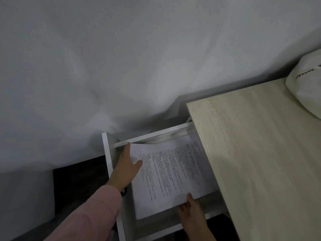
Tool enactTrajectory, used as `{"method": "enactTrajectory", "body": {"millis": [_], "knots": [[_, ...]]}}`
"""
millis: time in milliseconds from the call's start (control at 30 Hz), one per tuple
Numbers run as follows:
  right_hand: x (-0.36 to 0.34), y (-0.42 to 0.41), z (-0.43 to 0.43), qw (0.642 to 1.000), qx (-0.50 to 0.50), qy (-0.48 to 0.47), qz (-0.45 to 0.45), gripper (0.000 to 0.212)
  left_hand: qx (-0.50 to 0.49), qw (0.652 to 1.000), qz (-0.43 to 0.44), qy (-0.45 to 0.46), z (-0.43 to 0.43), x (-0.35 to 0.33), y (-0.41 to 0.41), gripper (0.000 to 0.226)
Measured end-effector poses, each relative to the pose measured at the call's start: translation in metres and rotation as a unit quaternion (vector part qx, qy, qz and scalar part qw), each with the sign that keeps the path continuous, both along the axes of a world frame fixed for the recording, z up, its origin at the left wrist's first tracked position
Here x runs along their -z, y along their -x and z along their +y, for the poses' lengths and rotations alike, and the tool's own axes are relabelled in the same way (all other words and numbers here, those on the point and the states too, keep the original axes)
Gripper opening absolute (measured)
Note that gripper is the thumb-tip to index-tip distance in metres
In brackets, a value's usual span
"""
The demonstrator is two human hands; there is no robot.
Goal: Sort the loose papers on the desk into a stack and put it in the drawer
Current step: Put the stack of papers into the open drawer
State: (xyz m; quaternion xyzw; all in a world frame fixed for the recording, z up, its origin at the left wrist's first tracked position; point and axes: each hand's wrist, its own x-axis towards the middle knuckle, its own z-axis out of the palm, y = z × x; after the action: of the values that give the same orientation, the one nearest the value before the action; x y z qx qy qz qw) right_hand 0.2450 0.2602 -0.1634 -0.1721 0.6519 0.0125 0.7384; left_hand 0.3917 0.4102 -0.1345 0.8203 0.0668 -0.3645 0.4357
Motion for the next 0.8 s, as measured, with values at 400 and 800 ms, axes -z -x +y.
{"method": "enactTrajectory", "body": {"millis": [400,800], "knots": [[0.019,-0.015,-0.016,0.996,-0.081,0.031,0.018,0.041,-0.191,0.975,0.112,-0.023,-0.025,0.059,0.012,0.095],[0.011,-0.029,-0.035,0.995,-0.086,0.012,0.04,0.017,-0.314,0.944,0.098,0.039,-0.019,0.06,0.012,0.058]]}}
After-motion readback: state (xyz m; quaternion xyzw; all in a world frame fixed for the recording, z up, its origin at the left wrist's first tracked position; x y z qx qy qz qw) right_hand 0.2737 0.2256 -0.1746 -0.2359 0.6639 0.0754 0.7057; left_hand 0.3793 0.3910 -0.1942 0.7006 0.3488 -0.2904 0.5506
